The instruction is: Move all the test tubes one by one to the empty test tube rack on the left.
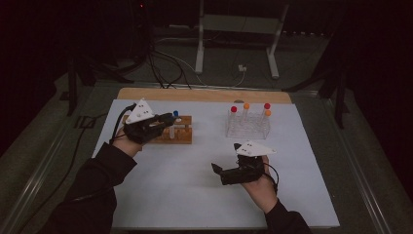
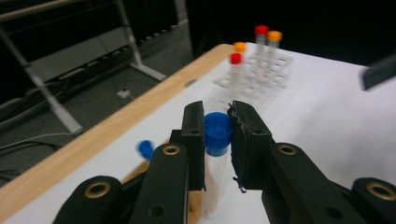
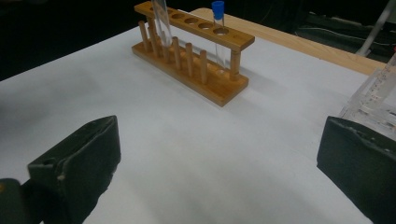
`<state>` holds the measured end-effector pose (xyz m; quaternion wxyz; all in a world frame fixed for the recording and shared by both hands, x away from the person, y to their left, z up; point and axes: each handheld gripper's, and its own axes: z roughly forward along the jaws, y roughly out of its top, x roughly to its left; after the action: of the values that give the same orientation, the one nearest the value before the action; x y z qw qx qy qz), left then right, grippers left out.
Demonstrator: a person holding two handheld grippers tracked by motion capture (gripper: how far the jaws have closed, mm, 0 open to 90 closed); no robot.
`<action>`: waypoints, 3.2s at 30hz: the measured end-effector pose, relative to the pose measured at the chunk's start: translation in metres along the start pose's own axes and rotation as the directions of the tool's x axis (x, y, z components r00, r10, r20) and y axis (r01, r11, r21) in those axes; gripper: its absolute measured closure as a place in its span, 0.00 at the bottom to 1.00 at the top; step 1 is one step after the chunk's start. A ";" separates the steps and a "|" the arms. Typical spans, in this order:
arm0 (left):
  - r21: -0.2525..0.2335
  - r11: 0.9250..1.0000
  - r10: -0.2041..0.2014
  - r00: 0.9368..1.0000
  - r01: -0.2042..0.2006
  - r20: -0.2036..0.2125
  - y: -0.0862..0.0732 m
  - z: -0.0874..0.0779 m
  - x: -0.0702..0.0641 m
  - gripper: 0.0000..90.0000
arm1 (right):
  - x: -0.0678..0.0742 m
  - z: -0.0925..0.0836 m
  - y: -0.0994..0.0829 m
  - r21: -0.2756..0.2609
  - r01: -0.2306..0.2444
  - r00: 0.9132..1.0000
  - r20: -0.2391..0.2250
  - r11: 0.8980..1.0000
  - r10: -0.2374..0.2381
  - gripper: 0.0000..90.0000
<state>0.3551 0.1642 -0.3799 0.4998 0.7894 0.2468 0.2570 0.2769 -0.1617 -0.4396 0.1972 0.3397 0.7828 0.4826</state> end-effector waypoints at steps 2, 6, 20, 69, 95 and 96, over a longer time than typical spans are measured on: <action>-0.009 1.000 -0.017 1.000 0.017 -0.018 0.001 0.001 0.007 0.86 | 0.000 0.000 0.000 0.004 0.004 1.000 0.004 1.000 -0.004 0.00; -0.028 0.999 -0.042 0.997 0.041 -0.059 0.004 0.007 0.016 0.86 | 0.000 0.000 0.000 0.008 0.004 1.000 0.000 1.000 -0.004 0.00; -0.054 0.993 -0.116 0.982 0.109 -0.146 -0.005 0.037 0.043 0.86 | -0.003 0.000 -0.002 0.009 -0.004 1.000 -0.007 1.000 0.004 0.00; 0.063 0.976 -0.198 0.972 0.208 -0.130 -0.059 0.079 0.045 0.86 | -0.008 0.000 -0.004 0.019 -0.021 1.000 -0.022 1.000 0.021 0.00; 0.009 0.982 -0.187 0.980 0.187 0.069 -0.039 0.007 0.007 0.05 | -0.047 -0.028 0.024 -0.067 -0.012 0.999 0.042 0.998 0.015 0.00; 0.000 0.984 -0.180 0.981 0.180 0.077 -0.041 0.002 0.003 0.02 | -0.050 -0.030 0.025 -0.072 -0.014 0.999 0.048 0.997 0.017 0.00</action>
<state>0.3534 0.1798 -0.4176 0.5330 0.7714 0.2969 0.1810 0.3012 -0.2085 -0.4046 0.2246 0.3502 0.7573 0.5034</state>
